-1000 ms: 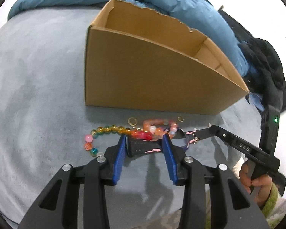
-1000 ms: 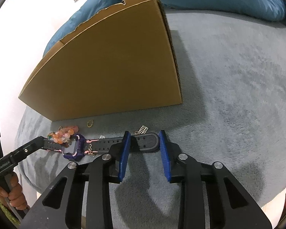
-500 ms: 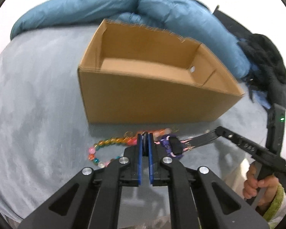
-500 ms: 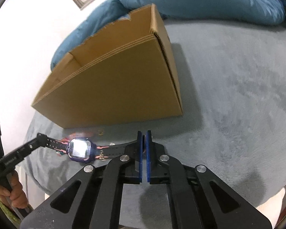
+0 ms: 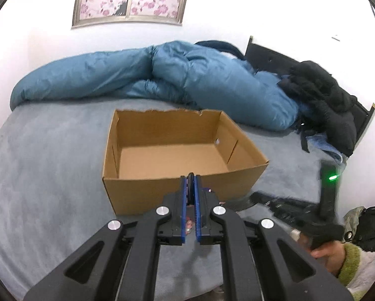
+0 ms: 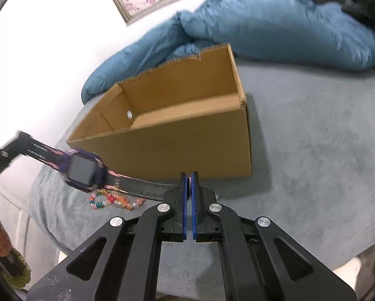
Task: Organize jewelry
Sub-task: 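Lift the purple watch with the right gripper and open it inside the box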
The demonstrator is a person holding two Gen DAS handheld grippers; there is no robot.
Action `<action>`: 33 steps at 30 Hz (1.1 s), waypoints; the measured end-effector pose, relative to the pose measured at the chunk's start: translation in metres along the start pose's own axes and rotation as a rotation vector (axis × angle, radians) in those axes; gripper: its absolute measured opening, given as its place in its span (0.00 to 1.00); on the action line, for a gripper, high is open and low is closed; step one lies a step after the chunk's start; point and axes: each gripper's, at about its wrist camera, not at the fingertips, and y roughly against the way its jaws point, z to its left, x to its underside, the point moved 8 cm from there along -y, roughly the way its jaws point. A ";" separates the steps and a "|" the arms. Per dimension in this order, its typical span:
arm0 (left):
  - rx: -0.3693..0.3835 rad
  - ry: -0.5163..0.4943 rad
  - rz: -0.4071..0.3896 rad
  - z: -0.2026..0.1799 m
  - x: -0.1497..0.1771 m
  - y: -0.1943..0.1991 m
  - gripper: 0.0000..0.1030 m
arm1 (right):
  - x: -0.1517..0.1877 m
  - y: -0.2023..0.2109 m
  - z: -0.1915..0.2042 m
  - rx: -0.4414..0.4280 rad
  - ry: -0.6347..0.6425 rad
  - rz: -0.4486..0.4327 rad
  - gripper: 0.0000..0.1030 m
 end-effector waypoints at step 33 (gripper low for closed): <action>-0.019 -0.031 -0.120 0.010 -0.096 0.002 0.04 | -0.118 0.065 0.053 0.019 0.211 -0.189 0.01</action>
